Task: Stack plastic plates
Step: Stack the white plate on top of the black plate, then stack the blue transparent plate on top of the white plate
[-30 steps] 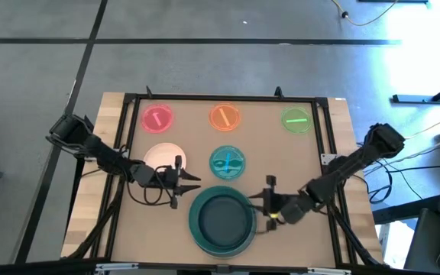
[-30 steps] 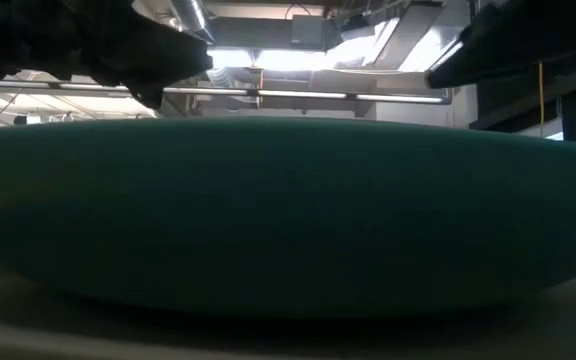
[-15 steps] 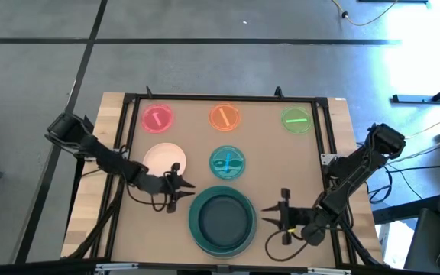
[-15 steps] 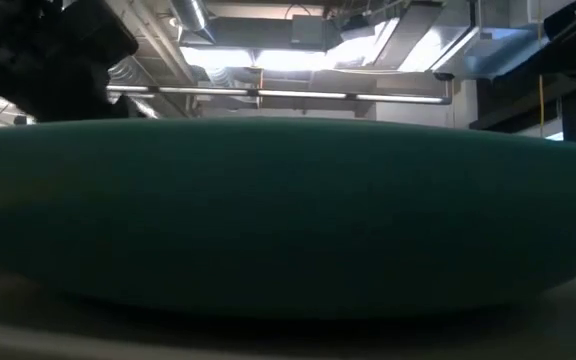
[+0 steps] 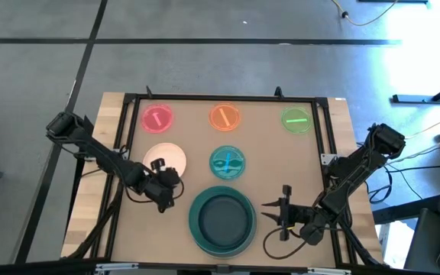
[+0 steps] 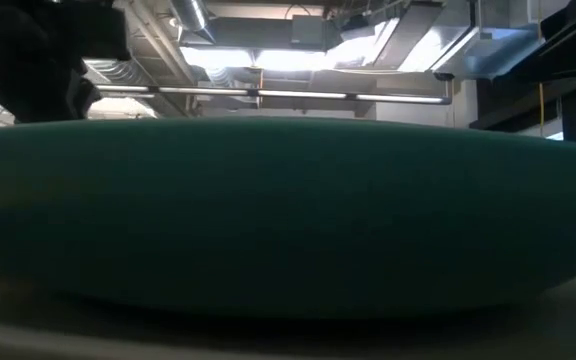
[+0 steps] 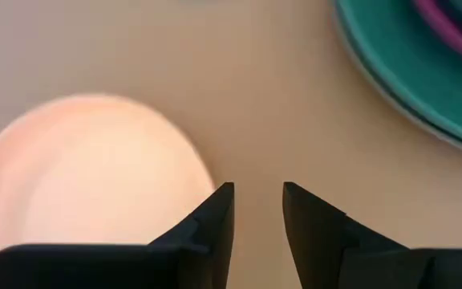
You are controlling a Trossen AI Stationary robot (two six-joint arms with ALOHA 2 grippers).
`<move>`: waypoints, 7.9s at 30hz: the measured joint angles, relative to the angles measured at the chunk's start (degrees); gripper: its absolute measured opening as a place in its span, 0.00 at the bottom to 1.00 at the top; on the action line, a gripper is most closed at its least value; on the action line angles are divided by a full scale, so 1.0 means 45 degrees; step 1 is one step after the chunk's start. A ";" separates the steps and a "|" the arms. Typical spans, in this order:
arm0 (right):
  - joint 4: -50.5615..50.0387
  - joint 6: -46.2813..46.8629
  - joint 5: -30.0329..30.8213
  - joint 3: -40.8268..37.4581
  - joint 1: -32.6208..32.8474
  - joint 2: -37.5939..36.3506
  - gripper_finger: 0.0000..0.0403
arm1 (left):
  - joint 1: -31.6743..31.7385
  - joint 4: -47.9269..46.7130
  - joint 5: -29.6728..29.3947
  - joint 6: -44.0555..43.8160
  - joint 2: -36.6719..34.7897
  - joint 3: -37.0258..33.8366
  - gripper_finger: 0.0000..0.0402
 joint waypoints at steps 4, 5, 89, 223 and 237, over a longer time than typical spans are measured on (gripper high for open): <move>-0.0003 0.0000 0.0000 0.0000 0.0000 0.0000 0.28 | 0.0024 -0.0025 0.0325 -0.0536 0.0000 -0.0514 0.25; -0.0003 0.0000 0.0000 0.0000 0.0000 0.0000 0.28 | 0.0024 0.0053 0.0331 -0.0583 0.0000 -0.0660 0.25; -0.0766 0.0316 0.1253 0.0010 -0.0005 0.0010 0.28 | -0.1734 1.4101 0.1487 0.9751 0.2606 0.0291 0.02; -0.0654 0.1375 0.2008 -0.0782 -0.0010 0.0010 0.28 | 0.7465 1.0927 0.1152 0.4267 0.6115 0.0300 0.14; -0.0659 0.1375 0.2011 -0.0782 -0.0008 0.0010 0.28 | 0.7461 1.1161 0.0808 0.4603 0.6110 0.0296 0.01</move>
